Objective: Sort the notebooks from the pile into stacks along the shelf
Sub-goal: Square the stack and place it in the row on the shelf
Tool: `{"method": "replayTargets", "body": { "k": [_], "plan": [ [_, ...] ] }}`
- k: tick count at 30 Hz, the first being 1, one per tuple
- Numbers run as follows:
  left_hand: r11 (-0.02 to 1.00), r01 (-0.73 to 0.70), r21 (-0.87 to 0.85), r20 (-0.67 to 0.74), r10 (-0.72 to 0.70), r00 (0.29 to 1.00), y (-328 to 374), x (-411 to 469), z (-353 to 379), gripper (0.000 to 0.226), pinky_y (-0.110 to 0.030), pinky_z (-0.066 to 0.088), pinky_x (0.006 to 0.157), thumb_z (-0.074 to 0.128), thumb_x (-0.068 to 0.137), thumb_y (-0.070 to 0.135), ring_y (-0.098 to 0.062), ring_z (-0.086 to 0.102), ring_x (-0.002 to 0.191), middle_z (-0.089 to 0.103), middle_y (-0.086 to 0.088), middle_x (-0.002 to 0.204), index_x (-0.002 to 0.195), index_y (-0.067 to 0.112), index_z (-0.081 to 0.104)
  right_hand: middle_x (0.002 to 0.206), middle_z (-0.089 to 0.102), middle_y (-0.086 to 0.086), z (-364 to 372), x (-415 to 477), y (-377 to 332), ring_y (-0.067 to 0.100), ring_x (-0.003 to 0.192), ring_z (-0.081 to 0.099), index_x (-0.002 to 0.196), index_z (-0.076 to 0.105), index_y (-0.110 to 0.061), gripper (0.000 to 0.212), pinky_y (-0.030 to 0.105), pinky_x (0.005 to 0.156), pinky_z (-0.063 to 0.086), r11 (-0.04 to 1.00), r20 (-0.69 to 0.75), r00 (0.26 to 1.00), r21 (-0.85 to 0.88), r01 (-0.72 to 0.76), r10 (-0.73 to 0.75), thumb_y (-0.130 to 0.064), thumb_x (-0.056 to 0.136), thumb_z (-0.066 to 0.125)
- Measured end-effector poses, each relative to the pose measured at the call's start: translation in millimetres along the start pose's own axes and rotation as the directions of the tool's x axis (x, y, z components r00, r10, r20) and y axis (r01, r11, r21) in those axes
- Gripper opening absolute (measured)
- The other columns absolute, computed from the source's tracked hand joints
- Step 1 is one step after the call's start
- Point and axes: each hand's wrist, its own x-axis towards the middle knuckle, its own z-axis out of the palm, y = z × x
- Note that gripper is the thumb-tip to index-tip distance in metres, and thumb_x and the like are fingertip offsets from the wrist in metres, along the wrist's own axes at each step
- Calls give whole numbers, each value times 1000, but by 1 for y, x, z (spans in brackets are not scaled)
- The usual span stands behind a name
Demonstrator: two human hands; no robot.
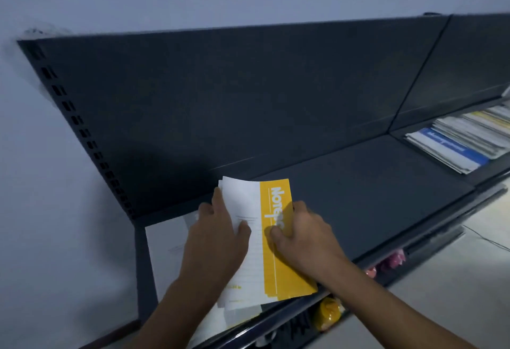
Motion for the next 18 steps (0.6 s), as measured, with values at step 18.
{"method": "replayTargets", "body": {
  "k": [18],
  "plan": [
    [969,-241,-59,125,246,961,275,46,151,61,-33,42,87,60,91,44,-24,53,118,51,-4,134,142,20,35,115,62,9,-199,54,239,34,105,61,115,48,-15,40,38,77,48,989,-209,967,22,-143,144,-42,89,62]
  ]
}}
